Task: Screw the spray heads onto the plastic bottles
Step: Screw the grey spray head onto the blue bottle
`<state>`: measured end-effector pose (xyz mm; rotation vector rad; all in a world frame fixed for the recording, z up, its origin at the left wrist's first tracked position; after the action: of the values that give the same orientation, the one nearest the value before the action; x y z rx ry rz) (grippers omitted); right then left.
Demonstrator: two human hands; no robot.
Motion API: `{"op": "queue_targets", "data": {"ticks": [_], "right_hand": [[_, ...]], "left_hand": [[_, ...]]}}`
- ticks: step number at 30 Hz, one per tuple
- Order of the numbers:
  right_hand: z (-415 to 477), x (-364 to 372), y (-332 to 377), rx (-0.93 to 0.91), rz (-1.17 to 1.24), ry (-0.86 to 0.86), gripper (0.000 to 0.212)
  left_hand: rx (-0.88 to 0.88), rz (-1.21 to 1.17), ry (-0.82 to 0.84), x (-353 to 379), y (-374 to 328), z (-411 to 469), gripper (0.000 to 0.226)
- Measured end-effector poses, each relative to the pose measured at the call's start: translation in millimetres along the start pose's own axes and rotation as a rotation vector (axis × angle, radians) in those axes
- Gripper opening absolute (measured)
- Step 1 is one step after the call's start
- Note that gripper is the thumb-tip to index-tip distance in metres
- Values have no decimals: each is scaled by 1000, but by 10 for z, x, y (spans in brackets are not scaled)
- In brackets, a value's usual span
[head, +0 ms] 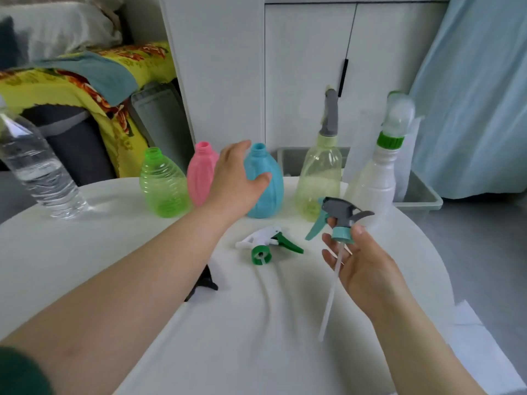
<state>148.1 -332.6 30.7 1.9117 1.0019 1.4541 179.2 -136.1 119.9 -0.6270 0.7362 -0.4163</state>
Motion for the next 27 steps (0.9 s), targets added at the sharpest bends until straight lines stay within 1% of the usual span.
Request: {"op": "queue_targets", "data": {"ticks": [1,4,6,13,16,20,24,27], "right_hand": [[8,-27,10,0,-16,7,18],[40,-95,93,-24,14,42,34],[62,-154,156,-33,61,47,35],[66,-343,224,-43,126,31,43],[59,-361,224,-51,100,46,40],[62,-376,234,-57,113,67,37],[68,-388,238,-61,135,71,34],[65,-370,243,-65,136,75,33]], "left_hand": [[-34,-7,7,96,-13,32,64],[-173,-84,56,329,3,120,78],[-240,-97,84,436,28,136,85],[-275,-11,49,606,155,112,103],[-343,-56,51,661,227,117,108],[-401,-87,59,698,326,138,107],[-385,-51,34,692,350,150,87],[-361,-43,37,672,344,123,82]]}}
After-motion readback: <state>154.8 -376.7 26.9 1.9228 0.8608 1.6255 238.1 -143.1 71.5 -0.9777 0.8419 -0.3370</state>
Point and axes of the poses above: each hand's wrist, its own z-axis towards the middle knuckle, its own x-axis out of the palm, y = z × x, the point moved 4 cm from there along z, towards the middle knuckle, and after that the axes turned 12 degrees about -y, right-handed, at the moved point
